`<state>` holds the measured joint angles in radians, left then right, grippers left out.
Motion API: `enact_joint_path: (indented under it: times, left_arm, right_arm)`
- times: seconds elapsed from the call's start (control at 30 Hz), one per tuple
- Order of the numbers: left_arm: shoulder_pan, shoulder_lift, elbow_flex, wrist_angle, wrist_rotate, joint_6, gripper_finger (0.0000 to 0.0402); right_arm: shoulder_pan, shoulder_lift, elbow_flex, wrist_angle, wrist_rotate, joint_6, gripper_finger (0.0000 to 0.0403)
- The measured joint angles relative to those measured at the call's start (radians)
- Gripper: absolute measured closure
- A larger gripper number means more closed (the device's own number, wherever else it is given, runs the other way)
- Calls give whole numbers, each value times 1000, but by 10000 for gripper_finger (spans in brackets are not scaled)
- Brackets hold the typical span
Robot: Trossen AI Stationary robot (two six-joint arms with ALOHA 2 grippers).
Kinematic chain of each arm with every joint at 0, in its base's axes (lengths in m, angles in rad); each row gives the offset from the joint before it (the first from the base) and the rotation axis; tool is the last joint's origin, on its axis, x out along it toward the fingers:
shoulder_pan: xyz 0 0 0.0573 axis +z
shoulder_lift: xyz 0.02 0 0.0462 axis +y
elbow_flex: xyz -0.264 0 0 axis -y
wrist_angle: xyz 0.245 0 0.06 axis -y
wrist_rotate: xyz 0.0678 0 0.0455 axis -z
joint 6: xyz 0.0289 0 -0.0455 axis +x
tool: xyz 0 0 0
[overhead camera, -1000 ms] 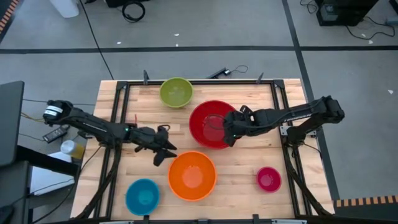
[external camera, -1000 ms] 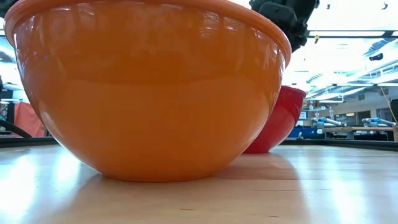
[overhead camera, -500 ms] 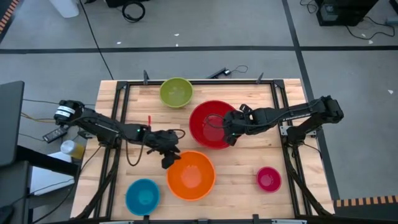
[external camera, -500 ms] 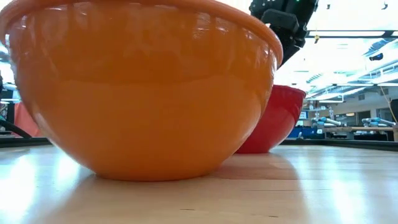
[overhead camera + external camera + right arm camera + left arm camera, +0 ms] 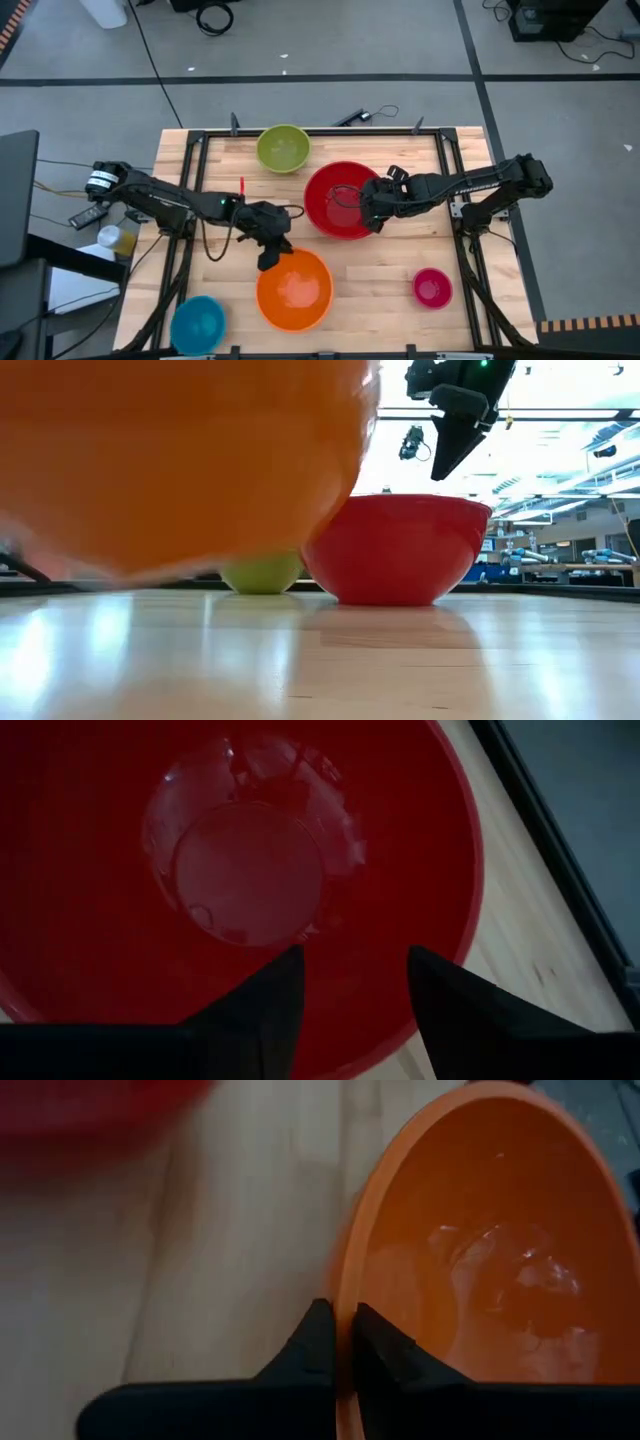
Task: Nest bowls inside each other
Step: Stack the orange bowl on top of the red bowl
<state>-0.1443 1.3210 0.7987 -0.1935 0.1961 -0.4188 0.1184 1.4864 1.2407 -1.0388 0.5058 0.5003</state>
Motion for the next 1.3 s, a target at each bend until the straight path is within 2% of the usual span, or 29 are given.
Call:
enact_joint_path:
  times: [0.23,0.47,0.67,0.77,1.0,1.3]
  left_arm:
    - [109,-37,161,-51,-89,134,390]
    - [347,-40,261,-39,-121,206,391]
    - [532,18,267,55,-122,167,385]
    - [545,85,265,88,-113,142,379]
    - [494,218,264,122,-89,126,375]
    - [497,246,265,136,-93,117,334]
  right_arm:
    - [0,-3,0,-58,10,26,237]
    - [46,-76,0,-310,135,263,243]
    - [119,-193,0,-414,166,446,243]
    - [144,-242,-17,-415,188,490,243]
    - [139,-318,-121,-420,192,546,243]
    - [121,-351,-231,-378,188,581,243]
